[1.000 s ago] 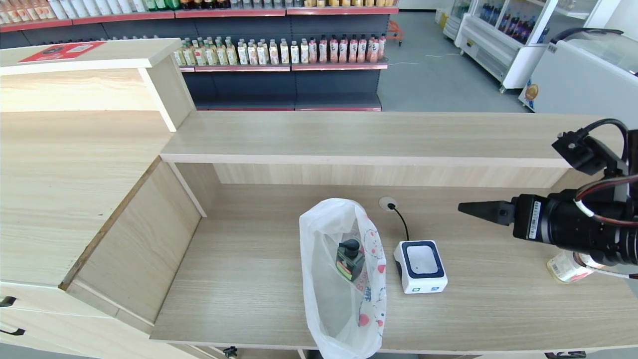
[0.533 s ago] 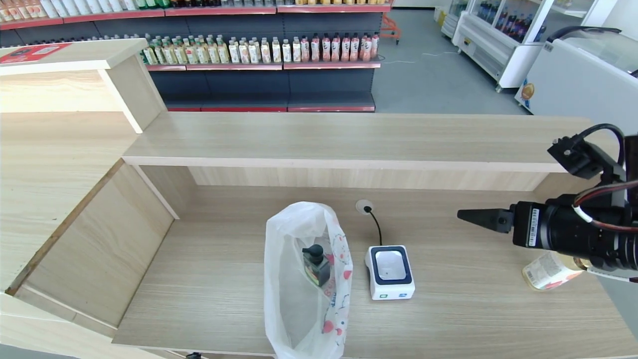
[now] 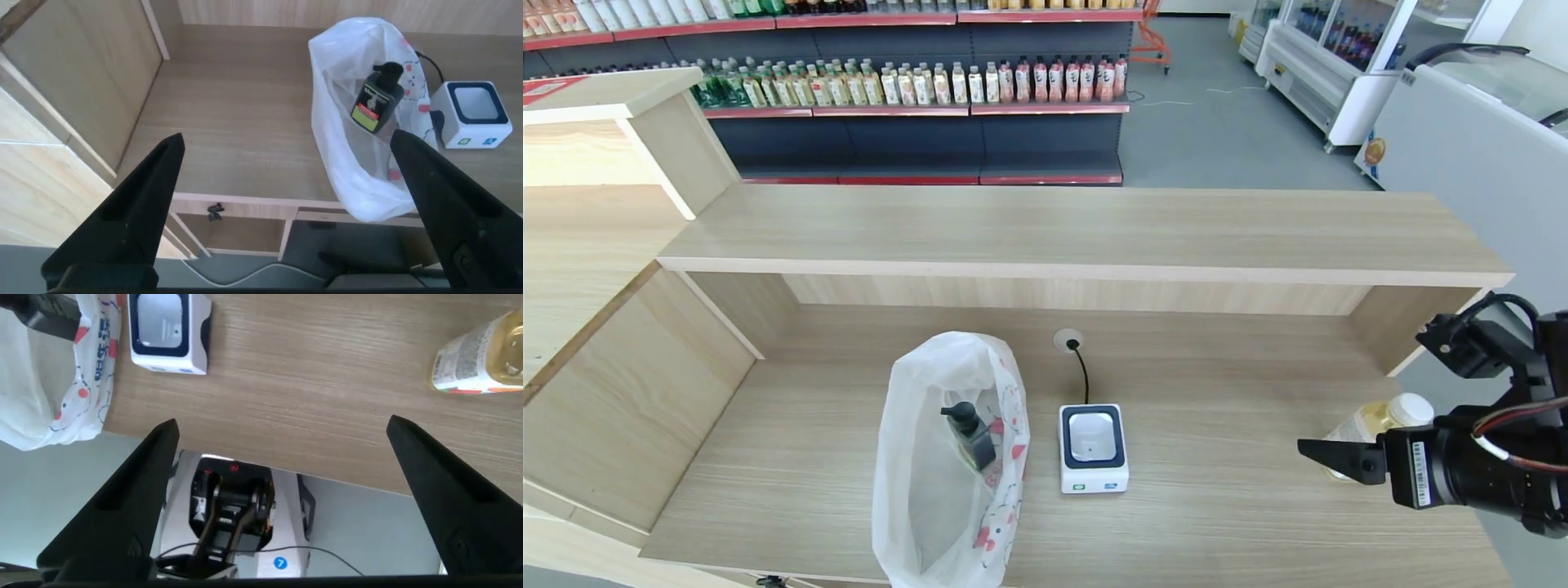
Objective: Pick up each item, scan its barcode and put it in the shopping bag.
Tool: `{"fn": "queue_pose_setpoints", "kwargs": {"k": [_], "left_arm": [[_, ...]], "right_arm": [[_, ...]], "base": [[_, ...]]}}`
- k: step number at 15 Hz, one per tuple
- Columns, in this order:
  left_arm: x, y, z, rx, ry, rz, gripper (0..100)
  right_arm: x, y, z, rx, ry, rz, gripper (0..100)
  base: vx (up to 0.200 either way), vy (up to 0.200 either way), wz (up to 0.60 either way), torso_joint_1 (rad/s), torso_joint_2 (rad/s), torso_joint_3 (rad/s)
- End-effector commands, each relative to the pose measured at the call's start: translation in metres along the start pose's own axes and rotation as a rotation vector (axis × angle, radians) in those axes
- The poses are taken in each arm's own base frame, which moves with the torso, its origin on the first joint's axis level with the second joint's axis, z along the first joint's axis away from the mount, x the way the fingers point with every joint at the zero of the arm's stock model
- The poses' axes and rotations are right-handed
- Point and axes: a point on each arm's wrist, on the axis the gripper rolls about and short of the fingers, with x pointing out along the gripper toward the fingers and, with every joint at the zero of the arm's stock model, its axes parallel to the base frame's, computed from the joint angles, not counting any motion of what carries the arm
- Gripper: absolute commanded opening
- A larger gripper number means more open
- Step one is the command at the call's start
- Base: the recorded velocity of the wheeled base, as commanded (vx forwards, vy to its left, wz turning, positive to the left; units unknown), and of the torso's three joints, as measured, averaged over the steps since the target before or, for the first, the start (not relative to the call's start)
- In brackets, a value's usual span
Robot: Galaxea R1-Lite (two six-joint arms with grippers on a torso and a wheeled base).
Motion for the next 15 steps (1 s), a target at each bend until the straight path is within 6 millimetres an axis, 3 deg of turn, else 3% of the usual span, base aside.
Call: {"fn": "queue_pose_setpoints", "kwargs": {"k": [1,3,15], "left_arm": [[0.0000,0.0000,0.0000,0.001,0.000,0.002,100],[0.0000,0.0000,0.0000,-0.002,0.000,0.000,100],[0.0000,0.0000,0.0000,-0.002,0.000,0.002,100]], "right_arm": [[-0.0065,-0.0006,-0.0024,0.000,-0.016,0.003,100],[-0.0079,-0.0008,-0.0027,0.001,-0.019,0.002,100],[-0.0037,-0.0033,-0.0086,0.000,0.026,-0.018,100]], "base": [[0.000,-0.200,0.00,0.002,0.00,0.002],[0.000,-0.200,0.00,0.005,0.00,-0.002],[-0.200,0.000,0.00,0.002,0.00,0.003]]}}
